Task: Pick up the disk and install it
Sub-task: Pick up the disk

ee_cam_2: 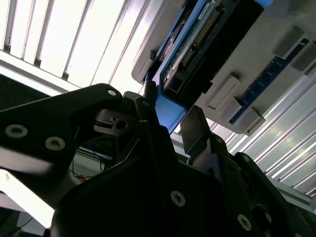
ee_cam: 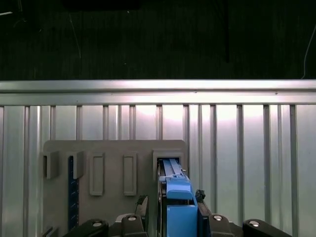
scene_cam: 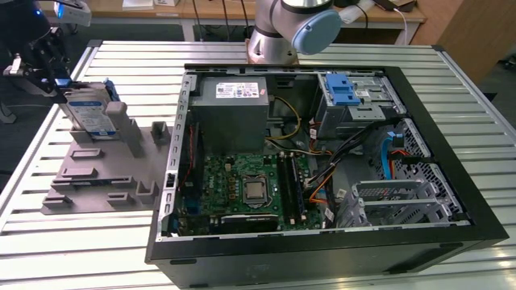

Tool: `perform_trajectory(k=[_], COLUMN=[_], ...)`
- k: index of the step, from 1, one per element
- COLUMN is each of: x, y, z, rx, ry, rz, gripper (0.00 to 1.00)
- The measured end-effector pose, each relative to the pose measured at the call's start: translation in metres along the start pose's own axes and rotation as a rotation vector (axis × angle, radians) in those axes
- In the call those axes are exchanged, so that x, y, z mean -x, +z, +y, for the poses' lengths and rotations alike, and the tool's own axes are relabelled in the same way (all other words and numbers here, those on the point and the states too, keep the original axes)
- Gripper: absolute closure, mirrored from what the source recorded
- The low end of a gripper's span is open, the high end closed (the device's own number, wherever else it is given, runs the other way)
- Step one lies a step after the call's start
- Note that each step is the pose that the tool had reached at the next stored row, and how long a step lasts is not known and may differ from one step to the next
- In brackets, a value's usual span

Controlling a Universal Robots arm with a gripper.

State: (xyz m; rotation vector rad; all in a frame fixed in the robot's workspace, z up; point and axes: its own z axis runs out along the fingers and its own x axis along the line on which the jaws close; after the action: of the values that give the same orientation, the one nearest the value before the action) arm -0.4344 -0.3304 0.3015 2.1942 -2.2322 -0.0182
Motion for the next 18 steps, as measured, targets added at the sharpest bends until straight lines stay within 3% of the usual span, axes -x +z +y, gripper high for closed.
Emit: perform_trajectory(k=[12, 18], x=[0.0021, 0.0022], y=[0.0048, 0.0073], z=[0.0008, 0.0009], rx=[-0.0001, -0.0001], ry=[-0.001, -0.001], rz=[-0.0002, -0.0063], gripper=[0.53, 0.53])
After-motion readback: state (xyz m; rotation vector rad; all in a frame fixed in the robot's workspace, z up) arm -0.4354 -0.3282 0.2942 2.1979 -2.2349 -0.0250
